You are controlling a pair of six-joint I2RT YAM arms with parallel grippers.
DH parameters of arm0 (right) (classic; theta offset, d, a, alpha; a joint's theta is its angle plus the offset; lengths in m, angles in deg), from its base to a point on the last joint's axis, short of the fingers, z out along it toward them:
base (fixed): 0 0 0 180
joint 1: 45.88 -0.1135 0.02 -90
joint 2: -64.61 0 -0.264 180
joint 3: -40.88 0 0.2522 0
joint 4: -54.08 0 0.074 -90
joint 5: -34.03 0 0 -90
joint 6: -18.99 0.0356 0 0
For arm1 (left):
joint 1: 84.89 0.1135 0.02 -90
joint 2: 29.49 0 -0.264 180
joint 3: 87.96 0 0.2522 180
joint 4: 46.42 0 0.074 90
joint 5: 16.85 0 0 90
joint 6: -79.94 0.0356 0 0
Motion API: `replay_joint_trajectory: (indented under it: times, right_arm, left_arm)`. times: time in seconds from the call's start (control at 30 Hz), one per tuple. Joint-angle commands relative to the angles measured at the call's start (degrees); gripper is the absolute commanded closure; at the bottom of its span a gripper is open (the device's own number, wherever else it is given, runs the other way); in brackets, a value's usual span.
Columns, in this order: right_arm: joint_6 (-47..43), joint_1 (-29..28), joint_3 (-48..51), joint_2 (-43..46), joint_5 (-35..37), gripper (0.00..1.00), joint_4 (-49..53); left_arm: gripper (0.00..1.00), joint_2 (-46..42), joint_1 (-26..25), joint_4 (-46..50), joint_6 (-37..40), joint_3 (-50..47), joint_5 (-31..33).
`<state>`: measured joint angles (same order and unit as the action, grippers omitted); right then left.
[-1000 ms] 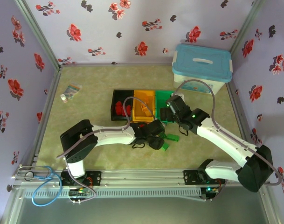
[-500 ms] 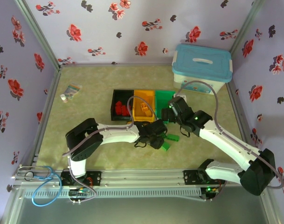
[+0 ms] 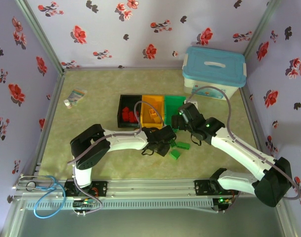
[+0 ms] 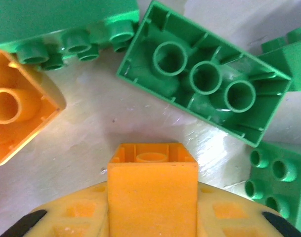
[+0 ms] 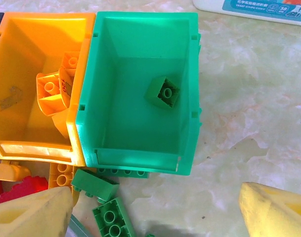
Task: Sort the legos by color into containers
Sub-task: Pick up the lego from the middle-left of the table, then place the lego in the container.
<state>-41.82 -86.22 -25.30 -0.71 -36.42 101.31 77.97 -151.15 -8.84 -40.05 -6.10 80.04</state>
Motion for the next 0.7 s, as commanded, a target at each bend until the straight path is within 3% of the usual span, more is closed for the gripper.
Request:
replay_joint_trajectory:
  times: [0.0,0.23,0.67]
  right_arm:
    - [1.57,0.43,0.99,1.75,1.84,0.13,-1.19]
    - [2.70,0.54,2.07,1.83,0.65,0.13,-1.83]
    - [4.22,0.52,5.27,2.82,-2.22,0.13,-1.74]
  left_arm:
    - [0.70,-5.76,1.74,3.46,0.66,1.37,2.34]
    - [0.70,-12.28,10.93,4.00,3.90,4.32,2.48]
    - [0.69,-2.52,19.77,6.03,7.98,18.16,2.33]
